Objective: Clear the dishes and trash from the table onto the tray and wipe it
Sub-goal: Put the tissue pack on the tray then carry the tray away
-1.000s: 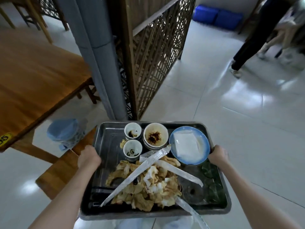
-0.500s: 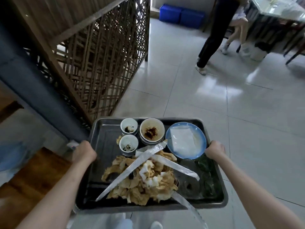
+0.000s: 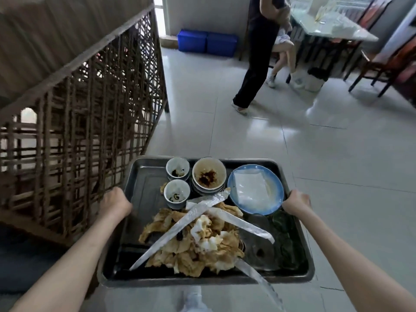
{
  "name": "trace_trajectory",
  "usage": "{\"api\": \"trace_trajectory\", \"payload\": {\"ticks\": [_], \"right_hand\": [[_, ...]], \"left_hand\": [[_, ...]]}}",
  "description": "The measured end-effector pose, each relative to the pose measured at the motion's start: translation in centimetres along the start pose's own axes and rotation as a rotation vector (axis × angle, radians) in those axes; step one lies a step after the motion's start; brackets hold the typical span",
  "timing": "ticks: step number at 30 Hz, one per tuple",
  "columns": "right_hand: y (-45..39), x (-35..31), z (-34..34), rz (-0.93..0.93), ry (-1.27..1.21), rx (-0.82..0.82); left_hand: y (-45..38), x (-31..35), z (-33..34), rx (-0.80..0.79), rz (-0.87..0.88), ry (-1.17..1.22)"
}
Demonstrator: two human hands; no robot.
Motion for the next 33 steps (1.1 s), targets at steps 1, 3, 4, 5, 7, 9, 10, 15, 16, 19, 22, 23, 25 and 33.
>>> {"api": "trace_trajectory", "payload": {"ticks": [1,3,4,5,7,9,10,15,16,19,22,23,25,33], "right_hand": [[-1.6,-1.4,-0.7,0.015,-0.024,0.009],[-4.7,-4.3,-2.5,0.025,-0.058,0.023],[-6.3,-5.8,-3.4,0.028,-0.071,0.028],[-7.8,-7.3,-4.3,0.032,-0.083,0.032],[-10.9,-10.1,-6.1,0.045,-0.099,0.042],[-14.3,-13.2,-7.8,0.051,-0.088,0.041],[-16.2,-14.8,-8.4,0.046,-0.085,0.035],[-26.4,-23.0,-11.5,0.05,-0.097,0.033],[-28.5,-24.7,-12.1,0.042,-0.086,0.032],[-34.8,-30.9,-14.2,0.012,-0.094,0.025],[-40.7,-37.4,-16.4,-0.007,-0.114,0.012],[-42.2,-39.4,-17.0,-0.009,-0.113,0.014],[-45.5,-43.4,-18.0,-0.022,-0.105,0.018],[-57.4,-61.7,-19.6,-0.048,-0.115,-0.01]], "left_hand": [[-2.6,1.5,-0.8,0.018,0.022,0.0],[-7.4,4.5,-2.3,0.035,0.059,-0.011],[-9.8,5.9,-2.9,0.037,0.072,-0.021],[-12.0,7.3,-3.5,0.038,0.082,-0.028],[-16.1,9.9,-4.4,0.04,0.087,-0.024],[-20.3,12.5,-5.0,0.043,0.078,-0.023],[-22.4,13.7,-5.4,0.047,0.082,-0.027],[-33.7,20.6,-6.8,0.061,0.087,-0.03],[-35.7,21.8,-6.9,0.061,0.079,-0.031],[-42.6,25.4,-7.7,0.09,0.065,0.008],[-49.6,28.3,-9.0,0.098,0.028,0.022],[-51.5,29.0,-9.3,0.094,0.016,0.025],[-55.8,30.4,-9.9,0.096,0.002,0.035],[-76.9,35.1,-14.2,0.091,0.01,-0.017]]}}
Point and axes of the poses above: each hand's wrist, its own y-axis away from the middle knuckle, its own z-axis out of the palm, x = y × z, the point moved 6 cm from there along -y, towards the middle knuckle, and after that the axes turned 15 degrees about z, right-handed, at the moved point
